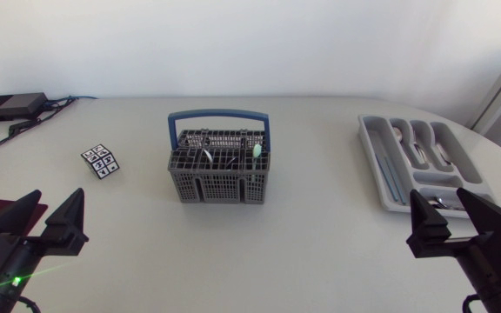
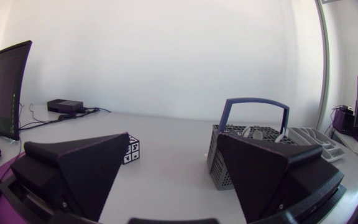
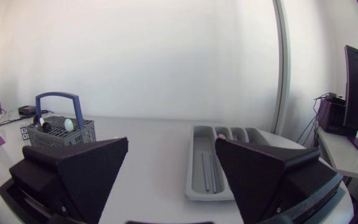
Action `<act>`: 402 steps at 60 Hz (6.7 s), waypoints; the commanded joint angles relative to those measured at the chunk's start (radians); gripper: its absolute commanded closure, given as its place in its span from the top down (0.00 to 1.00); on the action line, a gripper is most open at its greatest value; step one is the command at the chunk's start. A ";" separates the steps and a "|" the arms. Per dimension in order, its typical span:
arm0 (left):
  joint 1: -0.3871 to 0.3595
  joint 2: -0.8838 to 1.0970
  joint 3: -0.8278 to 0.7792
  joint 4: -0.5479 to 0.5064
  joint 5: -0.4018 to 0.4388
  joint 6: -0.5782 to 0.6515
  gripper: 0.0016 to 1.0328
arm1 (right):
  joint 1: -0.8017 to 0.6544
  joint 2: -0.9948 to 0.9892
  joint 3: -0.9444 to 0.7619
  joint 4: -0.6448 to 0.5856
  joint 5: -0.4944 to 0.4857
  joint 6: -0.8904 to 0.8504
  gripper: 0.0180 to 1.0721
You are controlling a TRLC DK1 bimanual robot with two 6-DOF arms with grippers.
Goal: Transfer all utensils from the basket to the drawer tray.
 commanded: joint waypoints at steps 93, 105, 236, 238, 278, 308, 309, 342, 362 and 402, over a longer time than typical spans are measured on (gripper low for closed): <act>-0.430 1.086 0.828 -0.404 -0.306 0.219 0.88 | 0.294 0.835 0.562 -0.311 0.228 0.014 0.95; -0.504 1.258 0.981 -0.475 -0.390 0.196 0.83 | 0.270 0.884 0.588 -0.337 -0.010 -0.036 0.95; -0.616 1.764 1.251 -0.511 -0.642 0.093 0.04 | 0.304 1.095 0.654 -0.317 -0.012 -0.036 0.95; -0.616 1.765 1.249 -0.511 -0.640 0.093 0.04 | 0.304 1.095 0.653 -0.317 -0.010 -0.036 0.95; -0.657 1.610 1.251 -0.542 -0.600 0.130 0.04 | 0.319 1.085 0.650 -0.320 -0.010 -0.039 0.95; -0.671 1.394 1.314 -0.631 -0.699 0.248 0.04 | 0.354 1.029 0.650 -0.317 -0.004 -0.125 0.95; -0.673 1.388 1.318 -0.637 -0.699 0.248 0.04 | 0.357 1.023 0.650 -0.319 -0.003 -0.131 0.95; -0.731 1.298 1.380 -0.692 -0.206 0.035 0.05 | 0.520 0.908 0.780 -0.411 -0.065 -0.162 0.91; -0.708 1.469 1.443 -0.758 0.161 -0.050 0.05 | 0.640 1.022 0.849 -0.373 -0.070 -0.157 0.85; -0.680 1.564 1.512 -0.800 0.306 -0.073 0.05 | 0.676 1.154 0.855 -0.254 -0.090 -0.174 0.34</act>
